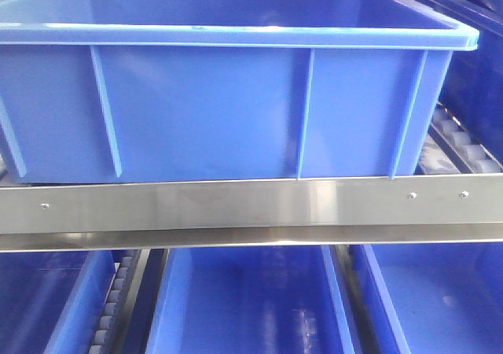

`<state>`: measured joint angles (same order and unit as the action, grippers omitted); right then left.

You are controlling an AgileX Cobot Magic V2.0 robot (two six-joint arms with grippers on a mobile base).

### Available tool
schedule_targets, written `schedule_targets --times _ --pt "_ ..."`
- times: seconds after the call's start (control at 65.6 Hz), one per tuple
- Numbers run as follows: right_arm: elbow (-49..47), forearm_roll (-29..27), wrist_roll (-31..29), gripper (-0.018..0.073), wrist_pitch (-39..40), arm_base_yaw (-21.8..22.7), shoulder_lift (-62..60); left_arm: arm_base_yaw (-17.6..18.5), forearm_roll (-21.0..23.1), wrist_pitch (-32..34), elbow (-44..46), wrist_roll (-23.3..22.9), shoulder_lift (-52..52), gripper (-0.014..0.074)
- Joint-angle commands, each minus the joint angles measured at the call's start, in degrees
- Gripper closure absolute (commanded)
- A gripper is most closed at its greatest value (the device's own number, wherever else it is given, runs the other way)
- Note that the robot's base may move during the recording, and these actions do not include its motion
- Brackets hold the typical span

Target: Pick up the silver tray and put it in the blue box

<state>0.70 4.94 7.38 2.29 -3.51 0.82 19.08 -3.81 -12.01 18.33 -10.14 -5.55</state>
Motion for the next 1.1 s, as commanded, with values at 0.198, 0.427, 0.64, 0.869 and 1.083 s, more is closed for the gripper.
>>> schedule_targets --times 0.198,0.427,0.64,0.869,1.083 --pt "-0.1 -0.4 -0.8 0.0505 3.9 0.4 -2.6 0.4 -0.1 4.3 1.7 0.2 -0.6 0.0603" --pt "-0.1 -0.4 -0.8 0.0505 3.9 0.4 -2.6 0.4 -0.1 4.3 1.7 0.2 -0.6 0.0603" --pt "-0.1 -0.4 -0.8 0.0505 3.9 0.4 -2.6 0.4 -0.1 4.3 1.7 0.2 -0.6 0.0603" --pt "-0.1 -0.4 -0.8 0.0505 3.9 0.4 -2.6 0.0 -0.6 5.3 0.8 0.4 -0.6 0.0603" --pt "-0.1 -0.4 -0.8 0.0505 3.9 0.4 -2.6 -10.1 11.6 13.3 -7.5 14.6 3.9 0.0606"
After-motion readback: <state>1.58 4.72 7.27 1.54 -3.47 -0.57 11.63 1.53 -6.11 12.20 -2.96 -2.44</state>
